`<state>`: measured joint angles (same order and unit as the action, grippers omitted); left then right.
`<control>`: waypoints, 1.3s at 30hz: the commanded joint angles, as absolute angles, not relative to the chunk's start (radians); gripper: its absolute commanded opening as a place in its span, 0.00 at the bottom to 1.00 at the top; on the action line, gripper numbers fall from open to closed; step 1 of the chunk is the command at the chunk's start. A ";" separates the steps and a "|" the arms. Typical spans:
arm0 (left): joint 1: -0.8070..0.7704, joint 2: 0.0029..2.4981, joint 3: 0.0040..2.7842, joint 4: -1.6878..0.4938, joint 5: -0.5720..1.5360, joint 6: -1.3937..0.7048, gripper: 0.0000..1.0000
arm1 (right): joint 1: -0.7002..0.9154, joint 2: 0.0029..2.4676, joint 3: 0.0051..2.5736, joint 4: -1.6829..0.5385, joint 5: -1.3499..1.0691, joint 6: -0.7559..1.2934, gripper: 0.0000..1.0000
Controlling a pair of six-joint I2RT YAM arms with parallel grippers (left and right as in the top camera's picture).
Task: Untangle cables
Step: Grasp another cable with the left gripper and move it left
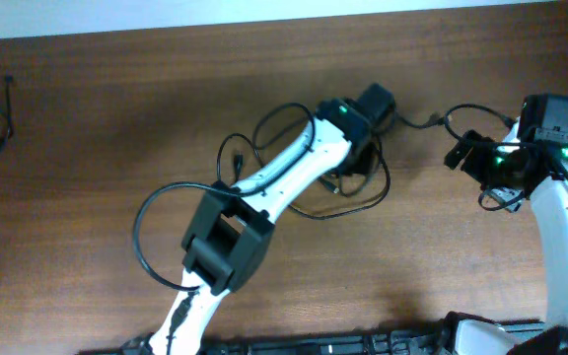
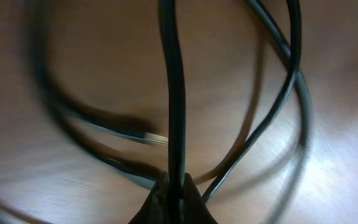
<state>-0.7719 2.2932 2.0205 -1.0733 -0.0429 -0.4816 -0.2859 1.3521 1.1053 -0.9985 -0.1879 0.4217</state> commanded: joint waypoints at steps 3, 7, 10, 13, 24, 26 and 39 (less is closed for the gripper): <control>-0.635 2.069 2.123 -1.031 -0.110 -0.459 0.00 | -0.207 1.464 1.007 -0.945 -0.465 0.419 0.99; -0.564 1.990 2.123 -0.943 -0.102 -0.385 0.00 | -0.049 1.549 0.934 -0.798 -0.463 0.427 0.99; -0.478 1.920 2.123 -0.857 -0.102 -0.299 0.00 | 0.030 1.613 0.934 -0.701 -0.460 0.427 0.99; -0.353 1.888 2.123 -0.770 -0.102 -0.221 0.00 | 0.103 1.686 0.934 -0.615 -0.460 0.427 0.99; 0.046 1.900 2.123 -0.774 -0.105 -0.157 0.00 | 0.151 1.759 0.934 -0.552 -0.433 0.427 0.99; 0.107 1.927 2.122 -0.809 -0.221 -0.022 0.00 | 0.151 1.759 0.934 -0.552 -0.433 0.427 0.99; 0.167 2.202 2.121 -0.940 -0.521 0.186 0.00 | 0.151 1.759 0.934 -0.519 -0.434 0.427 0.99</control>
